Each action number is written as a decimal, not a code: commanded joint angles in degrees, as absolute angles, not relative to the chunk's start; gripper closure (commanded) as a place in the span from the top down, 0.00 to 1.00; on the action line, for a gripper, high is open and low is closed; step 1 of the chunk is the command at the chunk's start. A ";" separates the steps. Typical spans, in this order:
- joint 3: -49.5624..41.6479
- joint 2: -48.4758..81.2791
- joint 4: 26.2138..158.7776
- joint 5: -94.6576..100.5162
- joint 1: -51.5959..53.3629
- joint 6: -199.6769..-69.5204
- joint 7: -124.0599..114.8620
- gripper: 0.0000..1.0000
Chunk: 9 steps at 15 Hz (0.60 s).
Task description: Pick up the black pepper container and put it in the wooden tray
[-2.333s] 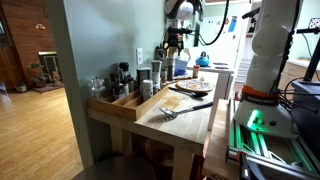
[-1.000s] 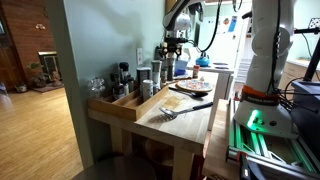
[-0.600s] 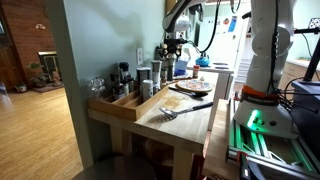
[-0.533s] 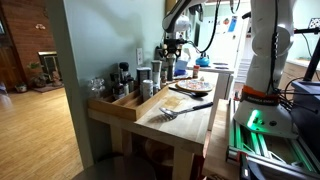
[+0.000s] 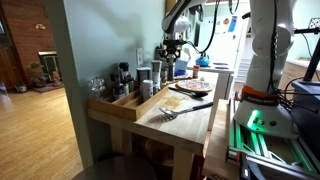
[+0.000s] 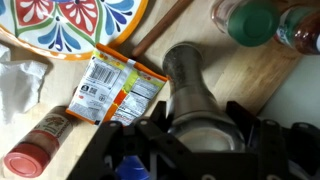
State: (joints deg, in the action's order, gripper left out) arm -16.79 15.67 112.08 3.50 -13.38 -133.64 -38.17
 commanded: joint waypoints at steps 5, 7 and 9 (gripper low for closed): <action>-16.62 3.69 116.31 6.91 -11.48 -126.11 -31.89 0.39; -15.85 -1.25 118.15 8.08 -11.26 -123.41 -29.40 0.39; -14.61 -6.78 120.37 8.06 -11.19 -122.19 -26.40 0.39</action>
